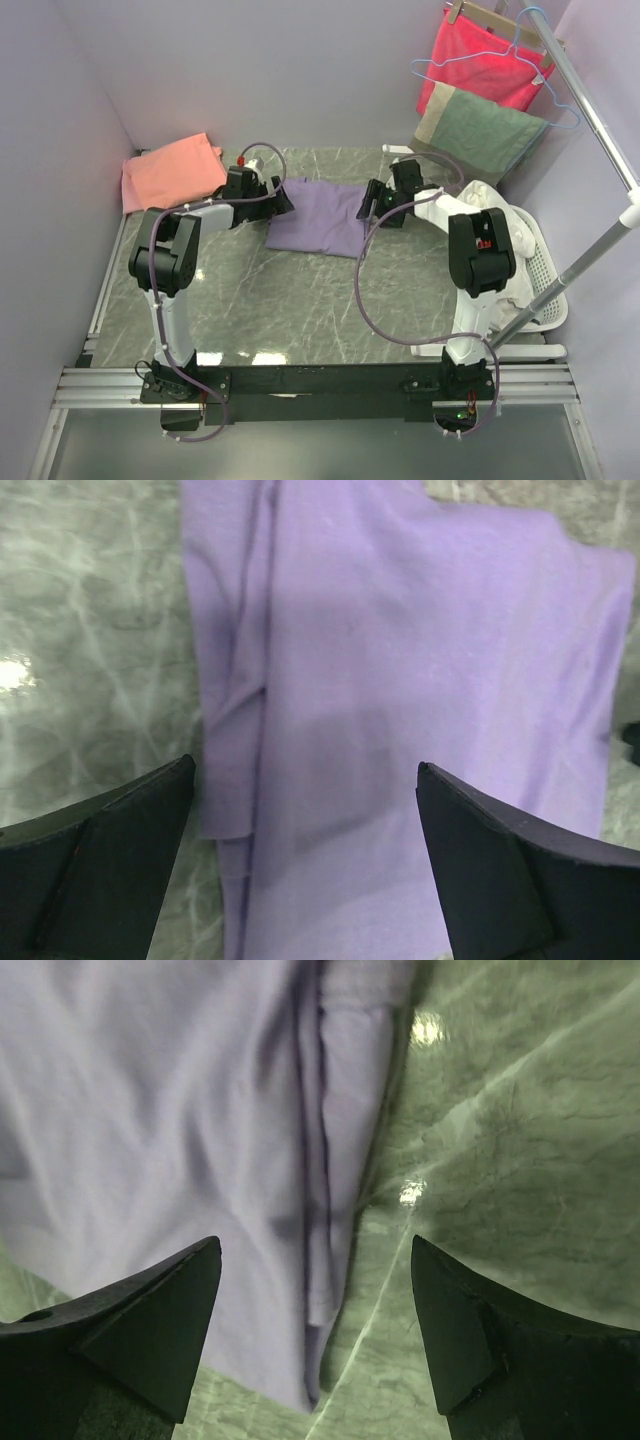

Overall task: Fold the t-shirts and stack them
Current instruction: Smooth out wrinkles on the folded tshirt

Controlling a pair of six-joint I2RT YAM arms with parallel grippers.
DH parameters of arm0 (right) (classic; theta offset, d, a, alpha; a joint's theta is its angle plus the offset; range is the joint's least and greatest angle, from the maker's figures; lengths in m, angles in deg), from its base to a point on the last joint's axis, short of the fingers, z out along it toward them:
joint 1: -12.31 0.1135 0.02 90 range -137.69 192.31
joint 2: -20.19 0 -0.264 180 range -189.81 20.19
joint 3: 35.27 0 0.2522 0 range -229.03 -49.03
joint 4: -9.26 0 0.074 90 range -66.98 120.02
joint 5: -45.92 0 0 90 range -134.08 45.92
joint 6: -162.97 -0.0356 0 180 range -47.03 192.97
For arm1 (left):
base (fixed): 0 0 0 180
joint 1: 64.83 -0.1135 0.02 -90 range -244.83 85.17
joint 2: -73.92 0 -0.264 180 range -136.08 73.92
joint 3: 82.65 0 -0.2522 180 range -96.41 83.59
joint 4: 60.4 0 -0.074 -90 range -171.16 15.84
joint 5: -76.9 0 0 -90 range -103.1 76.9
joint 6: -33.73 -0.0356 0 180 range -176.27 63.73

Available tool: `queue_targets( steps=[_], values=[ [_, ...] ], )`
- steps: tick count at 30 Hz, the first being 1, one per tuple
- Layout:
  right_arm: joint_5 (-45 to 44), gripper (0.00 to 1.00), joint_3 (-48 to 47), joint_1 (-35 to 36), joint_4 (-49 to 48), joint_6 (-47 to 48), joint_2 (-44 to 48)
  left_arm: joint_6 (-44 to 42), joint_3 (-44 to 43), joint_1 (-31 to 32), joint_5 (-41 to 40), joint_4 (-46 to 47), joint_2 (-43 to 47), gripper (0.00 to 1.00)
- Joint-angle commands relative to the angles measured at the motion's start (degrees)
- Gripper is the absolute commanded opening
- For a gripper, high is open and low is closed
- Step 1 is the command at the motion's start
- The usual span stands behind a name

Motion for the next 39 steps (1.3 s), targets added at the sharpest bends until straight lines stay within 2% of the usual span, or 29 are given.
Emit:
queue_targets(
  steps=[1, 5, 9, 11, 12, 13, 14, 15, 16, 18, 19, 21, 22, 23, 25, 30, 31, 32, 33, 34, 35, 36, 37, 38, 39],
  values=[
    [3.58, 0.82, 0.28, 0.18, -1.09, -1.11, -1.81, 2.12, 5.47, 1.32, 2.85, 0.09, 1.02, 0.99],
    [6.91, 0.81, 0.11, 0.27, -3.54, -1.64, -4.27, 3.0, 7.49, 1.32, 2.86, 0.45, 1.2, 0.98],
    [8.51, 0.76, -1.38, 0.27, -3.55, -1.81, -6.91, 3.18, 10.3, 1.32, 1.37, 0.72, 1.81, 0.86],
    [9.21, 0.67, -2.35, 0.18, -3.03, -1.99, -8.66, 3.44, 11.0, 1.32, 0.4, 0.54, 1.99, 0.79],
    [9.48, 0.64, -2.79, 0.27, -2.94, -1.99, -9.8, 3.44, 11.7, 1.32, 0.05, 0.54, 1.99, 0.72],
    [9.83, 0.56, -2.88, 0.1, -3.37, -2.08, -10.16, 3.53, 11.97, 1.32, -0.65, 0.45, 1.99, 0.65],
    [10.35, 0.51, -2.88, 0.18, -3.55, -2.34, -10.6, 3.79, 12.5, 1.32, -0.75, 0.54, 2.08, 0.48],
    [10.88, 0.46, -2.97, -0.08, -3.73, -2.43, -11.04, 3.79, 12.68, 1.32, -1.09, 0.37, 1.99, 0.4],
    [11.32, 0.33, -2.53, -0.43, -4.6, -2.6, -10.96, 3.88, 12.85, 1.32, -1.53, 0.19, 2.08, 0.31],
    [10.63, 0.25, -1.92, -1.22, -5.31, -3.48, -10.43, 4.14, 13.64, 1.23, -2.94, 0.1, 2.25, 0.12],
    [11.14, 0.2, -1.48, -1.48, -5.66, -3.74, -10.26, 4.06, 13.82, 1.15, -3.2, 0.01, 2.34, 0.09],
    [11.06, 0.15, -1.13, -2.1, -5.75, -4.18, -9.56, 4.23, 14.78, 0.71, -3.65, 0.36, 3.21, 0.04],
    [10.63, 0.08, -0.86, -2.62, -5.31, -4.36, -9.12, 4.67, 15.31, 0.36, -3.56, 0.89, 3.74, 0.01],
    [10.36, 0.04, -0.08, -2.98, -5.92, -5.06, -8.5, 5.02, 16.88, -0.34, -3.3, 1.59, 4.36, 0.01],
    [11.31, 0.0, 1.5, -4.03, -7.32, -5.59, -7.0, 5.98, 18.73, -1.48, -1.63, 4.39, 6.38, 0.01],
    [13.52, 0.0, 3.0, -5.79, -8.91, -7.7, -6.56, 5.82, 22.17, -4.21, -0.93, 6.16, 9.02, 0.01],
    [13.87, 0.06, 2.92, -6.05, -9.09, -7.79, -6.65, 5.73, 22.52, -4.48, 0.3, 6.86, 9.11, 0.01],
    [15.96, 0.18, 2.75, -6.23, -9.26, -7.35, -6.82, 5.29, 22.17, -4.57, 0.66, 7.22, 9.02, 0.02],
    [16.68, 0.26, 2.66, -6.23, -9.35, -7.18, -6.83, 4.94, 21.82, -4.48, 1.1, 7.13, 8.76, 0.07],
    [17.21, 0.41, 2.66, -6.23, -9.87, -7.0, -6.74, 4.67, 21.56, -4.48, 1.62, 7.04, 8.76, 0.18],
    [18.43, 0.46, 3.0, -6.23, -10.49, -6.56, -6.48, 4.59, 21.56, -4.48, 1.71, 7.3, 8.84, 0.53],
    [18.44, 0.49, 3.27, -6.23, -10.93, -6.56, -5.52, 4.5, 21.47, -4.48, 2.32, 7.57, 9.37, 0.64],
    [18.09, 0.55, 3.79, -6.32, -11.28, -6.3, -4.9, 4.24, 21.55, -4.48, 2.94, 7.92, 9.63, 0.71],
    [17.83, 0.57, 4.06, -6.23, -11.29, -5.6, -4.2, 4.32, 21.64, -4.48, 3.03, 8.1, 9.98, 0.85],
    [17.65, 0.58, 4.5, -6.23, -11.37, -5.33, -2.97, 4.49, 21.64, -4.48, 2.86, 8.36, 10.68, 0.91]
  ],
)
